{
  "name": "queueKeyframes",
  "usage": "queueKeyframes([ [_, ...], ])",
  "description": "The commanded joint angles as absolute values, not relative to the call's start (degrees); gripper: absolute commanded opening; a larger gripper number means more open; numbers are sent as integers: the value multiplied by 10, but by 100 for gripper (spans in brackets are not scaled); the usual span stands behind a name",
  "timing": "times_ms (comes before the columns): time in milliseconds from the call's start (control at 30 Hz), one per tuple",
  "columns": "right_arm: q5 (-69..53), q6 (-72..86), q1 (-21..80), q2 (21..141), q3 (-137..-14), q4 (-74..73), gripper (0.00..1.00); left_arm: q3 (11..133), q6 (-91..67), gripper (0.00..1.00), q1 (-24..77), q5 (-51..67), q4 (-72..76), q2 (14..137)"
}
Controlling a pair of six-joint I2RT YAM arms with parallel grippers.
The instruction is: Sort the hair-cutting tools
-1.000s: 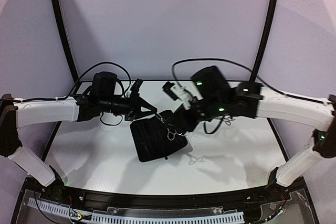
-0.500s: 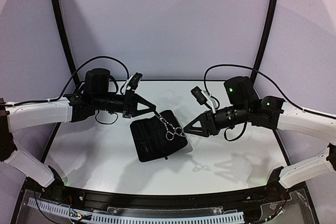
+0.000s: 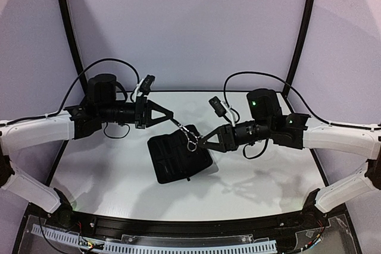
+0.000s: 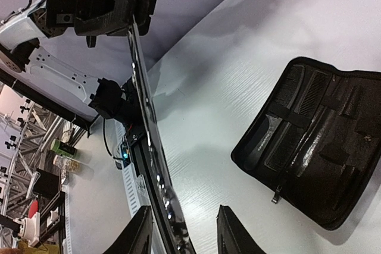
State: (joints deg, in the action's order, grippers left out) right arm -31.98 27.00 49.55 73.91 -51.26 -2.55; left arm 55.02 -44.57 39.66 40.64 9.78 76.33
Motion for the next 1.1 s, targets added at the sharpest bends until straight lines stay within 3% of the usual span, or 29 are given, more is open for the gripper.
queueKeyframes([
  [0, -328, 299, 506, 731, -490, 75, 37, 539, -450, 1, 399, 353, 96, 726],
  [467, -294, 332, 522, 761, -482, 184, 36, 521, -475, 1, 399, 339, 126, 714],
  [600, -303, 336, 522, 771, -484, 196, 30, 516, -481, 1, 399, 329, 131, 713],
  [1067, -338, 343, 524, 797, -496, 230, 23, 519, -491, 1, 399, 320, 136, 726],
])
